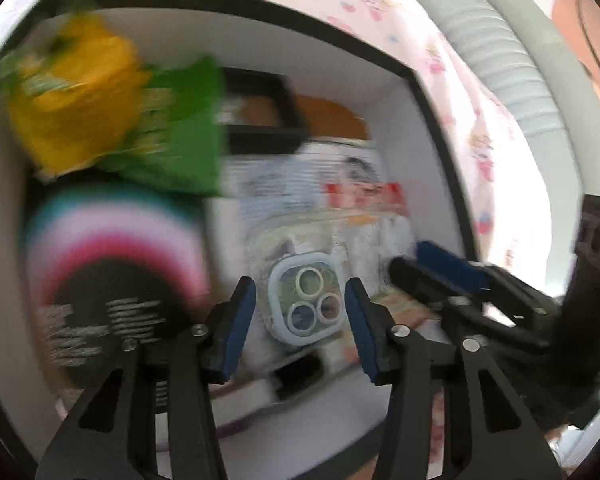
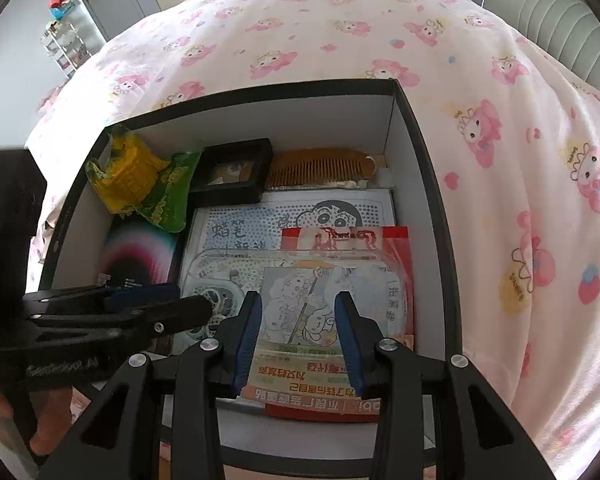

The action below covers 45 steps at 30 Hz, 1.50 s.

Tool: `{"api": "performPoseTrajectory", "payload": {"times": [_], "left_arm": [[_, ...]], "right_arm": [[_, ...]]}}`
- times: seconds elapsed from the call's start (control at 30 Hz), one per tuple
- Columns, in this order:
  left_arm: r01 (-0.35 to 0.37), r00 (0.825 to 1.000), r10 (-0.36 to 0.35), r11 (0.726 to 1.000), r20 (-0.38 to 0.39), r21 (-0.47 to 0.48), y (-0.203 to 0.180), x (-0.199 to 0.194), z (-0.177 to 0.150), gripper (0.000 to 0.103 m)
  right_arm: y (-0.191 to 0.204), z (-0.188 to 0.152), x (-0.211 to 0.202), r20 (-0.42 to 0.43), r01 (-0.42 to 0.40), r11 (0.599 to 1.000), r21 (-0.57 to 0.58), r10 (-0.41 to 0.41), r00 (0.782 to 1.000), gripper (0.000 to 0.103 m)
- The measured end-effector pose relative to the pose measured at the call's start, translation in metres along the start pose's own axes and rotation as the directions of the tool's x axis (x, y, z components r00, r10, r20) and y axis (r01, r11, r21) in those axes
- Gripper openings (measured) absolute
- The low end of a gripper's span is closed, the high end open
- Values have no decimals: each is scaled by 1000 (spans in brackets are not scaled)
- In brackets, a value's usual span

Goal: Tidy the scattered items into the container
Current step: 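Lower the phone case onto the books and open the right gripper, then move the right gripper back to the beige fabric on the bedspread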

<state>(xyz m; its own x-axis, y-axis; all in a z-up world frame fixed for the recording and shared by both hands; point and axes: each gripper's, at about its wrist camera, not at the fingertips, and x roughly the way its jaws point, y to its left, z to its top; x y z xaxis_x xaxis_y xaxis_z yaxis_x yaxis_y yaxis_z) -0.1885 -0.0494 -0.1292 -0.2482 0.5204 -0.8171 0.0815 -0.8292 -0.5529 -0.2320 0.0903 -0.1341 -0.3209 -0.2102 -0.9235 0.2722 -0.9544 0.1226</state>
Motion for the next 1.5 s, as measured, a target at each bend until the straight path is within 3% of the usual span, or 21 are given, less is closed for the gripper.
{"api": "performPoseTrajectory", "payload": {"times": [0.23, 0.37, 0.43, 0.63, 0.73, 0.83, 0.93, 1.03, 1.27, 1.4, 1.5], "left_arm": [[-70, 995, 69, 997, 67, 13, -1, -16, -8, 47], [-19, 1000, 19, 1000, 20, -4, 1, -9, -15, 47], [-12, 1000, 12, 1000, 7, 10, -4, -6, -18, 46], [-24, 999, 23, 999, 27, 44, -14, -9, -25, 45], [-65, 995, 57, 994, 85, 91, -24, -22, -28, 45], [-88, 987, 69, 988, 142, 128, -43, -47, -42, 45], [-111, 976, 75, 979, 204, 171, -57, -68, -53, 46], [-110, 967, 62, 976, 247, 187, -48, -93, -66, 46], [-133, 957, 55, 955, 284, 265, -70, -125, -108, 46], [-154, 945, 67, 954, 321, 255, -69, -147, -129, 47], [-174, 935, 95, 962, 343, 209, -57, -163, -146, 48]], "right_arm": [[-5, 0, 0, -12, 17, 1000, 14, -17, 1000, 33], [0, -2, 8, -47, 17, 1000, -1, -17, 999, 33], [-3, -3, 17, -99, -50, 998, 26, 52, 994, 34], [-9, -5, 13, -82, -65, 996, 60, 70, 994, 34], [-10, -8, 4, -48, -33, 998, 62, 36, 998, 34], [-5, -14, -22, 43, 2, 999, 39, -4, 999, 34], [1, -23, -49, 137, 19, 999, 32, -24, 990, 34], [8, -46, -76, 206, 28, 998, 54, -38, 978, 35], [29, -76, -122, 242, 4, 1000, 24, -10, 970, 35], [51, -91, -141, 290, 15, 1000, -10, -11, 957, 35], [64, -102, -148, 298, -35, 999, -26, 41, 954, 35]]}}
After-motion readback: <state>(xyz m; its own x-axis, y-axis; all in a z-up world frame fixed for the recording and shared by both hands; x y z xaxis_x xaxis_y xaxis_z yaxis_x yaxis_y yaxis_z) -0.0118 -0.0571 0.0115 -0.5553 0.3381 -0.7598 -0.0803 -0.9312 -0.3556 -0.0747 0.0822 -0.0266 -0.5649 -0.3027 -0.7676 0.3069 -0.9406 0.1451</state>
